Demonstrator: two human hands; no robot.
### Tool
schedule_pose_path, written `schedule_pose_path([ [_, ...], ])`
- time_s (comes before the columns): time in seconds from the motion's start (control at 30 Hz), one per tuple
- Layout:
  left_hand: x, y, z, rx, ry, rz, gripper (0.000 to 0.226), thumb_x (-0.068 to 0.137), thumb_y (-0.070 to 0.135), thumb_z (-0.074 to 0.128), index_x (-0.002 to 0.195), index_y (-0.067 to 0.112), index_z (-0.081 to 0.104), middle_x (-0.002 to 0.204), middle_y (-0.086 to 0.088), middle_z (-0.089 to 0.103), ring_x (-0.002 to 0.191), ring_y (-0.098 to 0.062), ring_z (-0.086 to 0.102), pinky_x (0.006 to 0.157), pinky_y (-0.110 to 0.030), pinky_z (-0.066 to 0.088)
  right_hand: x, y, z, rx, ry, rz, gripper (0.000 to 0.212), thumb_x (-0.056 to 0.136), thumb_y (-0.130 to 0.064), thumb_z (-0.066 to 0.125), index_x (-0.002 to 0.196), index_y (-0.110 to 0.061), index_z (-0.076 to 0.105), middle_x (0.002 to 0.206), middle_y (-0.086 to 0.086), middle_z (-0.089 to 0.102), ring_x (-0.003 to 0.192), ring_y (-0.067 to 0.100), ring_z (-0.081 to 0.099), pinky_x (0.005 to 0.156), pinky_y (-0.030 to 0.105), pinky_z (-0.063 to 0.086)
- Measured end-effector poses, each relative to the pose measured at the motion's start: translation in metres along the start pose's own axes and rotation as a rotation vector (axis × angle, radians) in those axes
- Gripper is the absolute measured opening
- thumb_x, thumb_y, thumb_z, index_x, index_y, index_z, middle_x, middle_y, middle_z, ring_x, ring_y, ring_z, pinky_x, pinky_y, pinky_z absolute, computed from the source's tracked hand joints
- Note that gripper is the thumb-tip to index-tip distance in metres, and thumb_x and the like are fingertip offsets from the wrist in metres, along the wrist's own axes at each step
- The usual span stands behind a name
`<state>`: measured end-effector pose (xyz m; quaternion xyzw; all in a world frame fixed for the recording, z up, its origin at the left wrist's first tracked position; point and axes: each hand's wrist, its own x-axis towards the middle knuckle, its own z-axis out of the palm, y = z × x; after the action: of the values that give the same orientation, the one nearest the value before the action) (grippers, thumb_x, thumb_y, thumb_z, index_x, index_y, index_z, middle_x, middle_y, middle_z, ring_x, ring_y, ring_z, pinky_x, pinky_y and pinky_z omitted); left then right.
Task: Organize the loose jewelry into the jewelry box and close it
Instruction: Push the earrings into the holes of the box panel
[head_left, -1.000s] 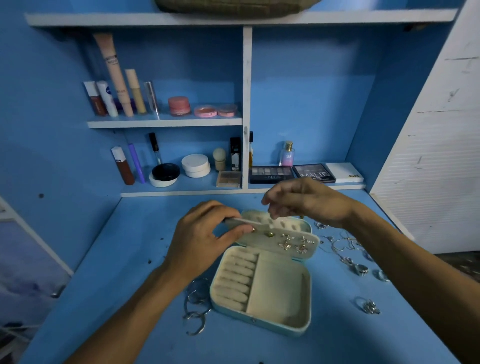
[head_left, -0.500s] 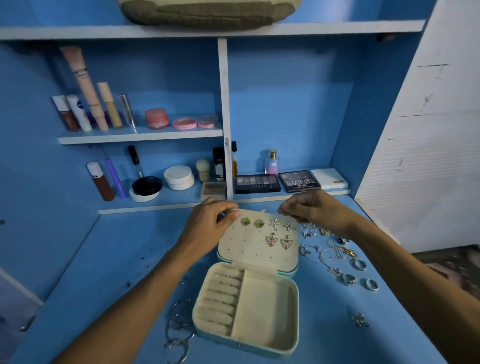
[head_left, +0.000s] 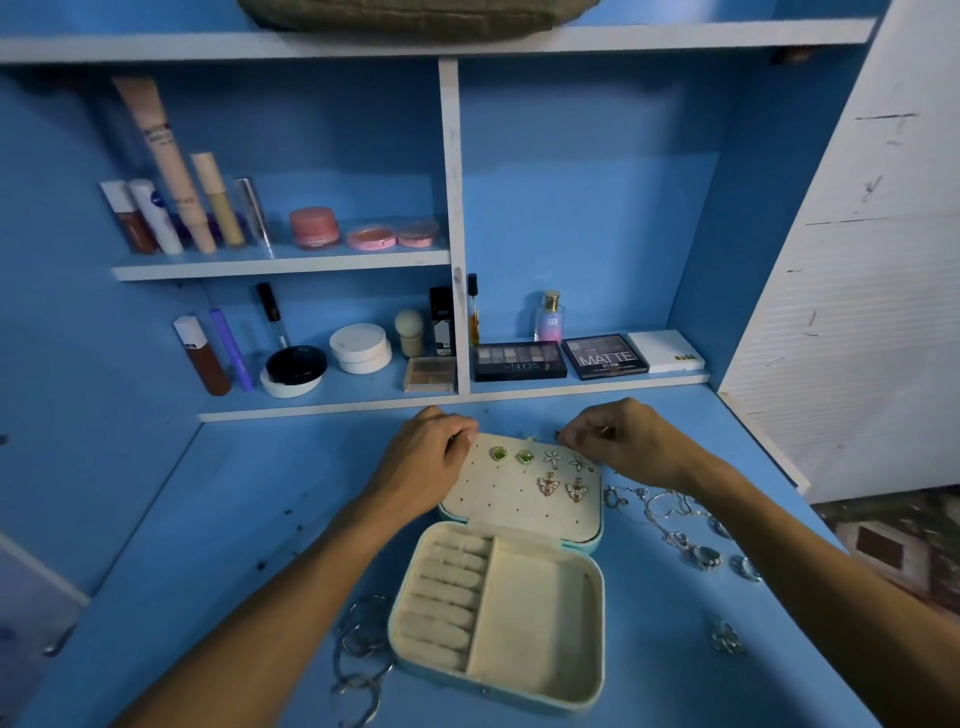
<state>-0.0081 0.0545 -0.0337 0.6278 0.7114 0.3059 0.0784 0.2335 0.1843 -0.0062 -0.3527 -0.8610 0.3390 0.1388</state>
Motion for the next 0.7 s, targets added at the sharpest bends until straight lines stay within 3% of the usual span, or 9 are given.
schedule_pose_path([
  [0.13,-0.004,-0.001,-0.001,0.004,-0.004,0.011,0.022,0.104,0.019,0.051,0.096,0.015,0.071,0.088,0.001,0.064,0.091,-0.008,0.054,0.078,-0.028,0.043,0.0,0.0,0.002,-0.033,-0.004,0.005,0.02,0.1,-0.021,0.058,0.107,-0.022,0.077,0.108,-0.012,0.073,0.099,0.009,0.066,0.086,0.029,0.057],
  [0.3,-0.006,-0.002,-0.001,0.002,-0.003,0.001,0.021,0.104,0.019,0.05,0.1,0.019,0.071,0.095,0.002,0.064,0.092,-0.007,0.056,0.081,-0.028,0.046,-0.002,-0.002,0.0,-0.052,-0.004,0.01,0.021,0.101,-0.02,0.056,0.108,-0.021,0.076,0.109,-0.011,0.072,0.1,0.009,0.065,0.077,0.015,0.052],
  [0.4,-0.007,-0.001,-0.003,0.001,0.011,-0.006,0.02,0.104,0.02,0.05,0.104,0.02,0.07,0.099,0.003,0.063,0.091,-0.009,0.057,0.082,-0.027,0.045,-0.001,-0.004,-0.001,-0.059,0.004,0.022,0.022,0.101,-0.019,0.056,0.109,-0.02,0.076,0.11,-0.01,0.072,0.1,0.009,0.064,0.082,0.02,0.053],
  [0.57,-0.02,0.003,-0.019,-0.001,0.073,0.002,0.024,0.104,0.018,0.052,0.119,0.014,0.07,0.107,0.002,0.064,0.096,-0.012,0.06,0.09,-0.029,0.049,-0.003,-0.02,0.004,-0.062,0.113,-0.01,0.02,0.098,-0.016,0.056,0.099,-0.025,0.075,0.095,-0.011,0.073,0.086,0.003,0.066,0.076,0.018,0.054],
  [0.7,-0.041,-0.007,-0.048,-0.022,0.143,-0.009,0.02,0.101,0.02,0.058,0.114,0.016,0.072,0.104,0.003,0.069,0.093,-0.01,0.064,0.087,-0.024,0.051,0.0,-0.049,0.017,-0.086,0.115,-0.147,0.018,0.097,-0.015,0.06,0.101,-0.021,0.077,0.096,-0.01,0.075,0.083,0.003,0.068,0.08,0.023,0.057],
])
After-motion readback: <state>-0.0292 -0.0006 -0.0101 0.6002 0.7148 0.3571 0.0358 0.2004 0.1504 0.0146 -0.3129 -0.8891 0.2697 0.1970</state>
